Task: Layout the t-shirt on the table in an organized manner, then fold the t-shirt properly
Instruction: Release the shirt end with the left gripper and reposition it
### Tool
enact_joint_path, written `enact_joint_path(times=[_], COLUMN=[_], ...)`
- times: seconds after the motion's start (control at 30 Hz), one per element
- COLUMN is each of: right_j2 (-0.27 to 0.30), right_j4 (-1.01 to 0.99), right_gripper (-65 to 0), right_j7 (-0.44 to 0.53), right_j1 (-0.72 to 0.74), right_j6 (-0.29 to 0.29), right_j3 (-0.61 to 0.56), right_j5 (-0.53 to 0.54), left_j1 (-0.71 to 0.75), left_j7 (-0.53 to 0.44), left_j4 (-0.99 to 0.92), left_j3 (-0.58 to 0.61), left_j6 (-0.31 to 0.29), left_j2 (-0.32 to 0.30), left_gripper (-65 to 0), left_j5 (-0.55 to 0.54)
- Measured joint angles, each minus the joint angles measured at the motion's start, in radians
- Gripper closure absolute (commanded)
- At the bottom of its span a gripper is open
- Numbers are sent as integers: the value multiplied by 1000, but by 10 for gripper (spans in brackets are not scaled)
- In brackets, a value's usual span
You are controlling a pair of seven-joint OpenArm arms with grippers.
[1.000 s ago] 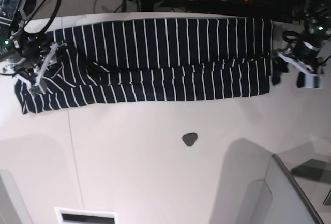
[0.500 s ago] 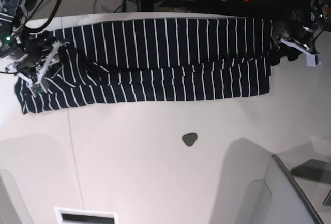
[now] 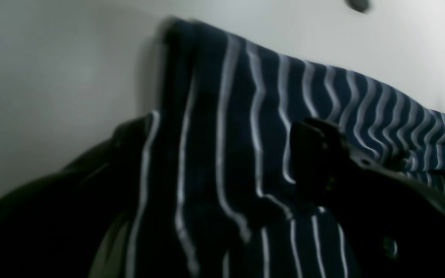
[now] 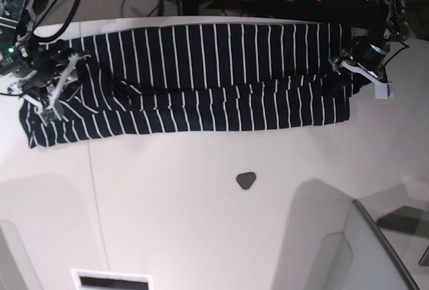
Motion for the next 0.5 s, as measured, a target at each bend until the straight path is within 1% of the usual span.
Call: enact_joint_path(times=[0.07,0.13,0.27,0.37,0.5], right_j2=[2,1,2,1,2], right_j4=[0,0,0,0,0], right_gripper=[-285,-285,-285,-285,-285], right_j7=[0,0,0,0,0], right_j1=[0,1,1,0,0], right_j6=[0,0,0,0,0], right_j3=[0,0,0,0,0], right_j5=[0,0,0,0,0], left_j1=[0,0,-5,-29,-45], left_j7=[3,13,7,2,23], left_j4=[0,-3,-67,-117,-122], left_j3=[-2,0,1,1,1], left_j6=[0,4,-4,-23,-26], left_j2=[1,1,0,-5,-26], left_gripper=[-411,-299,0,0,0], left_j5=[1,2,-15,-26,-11])
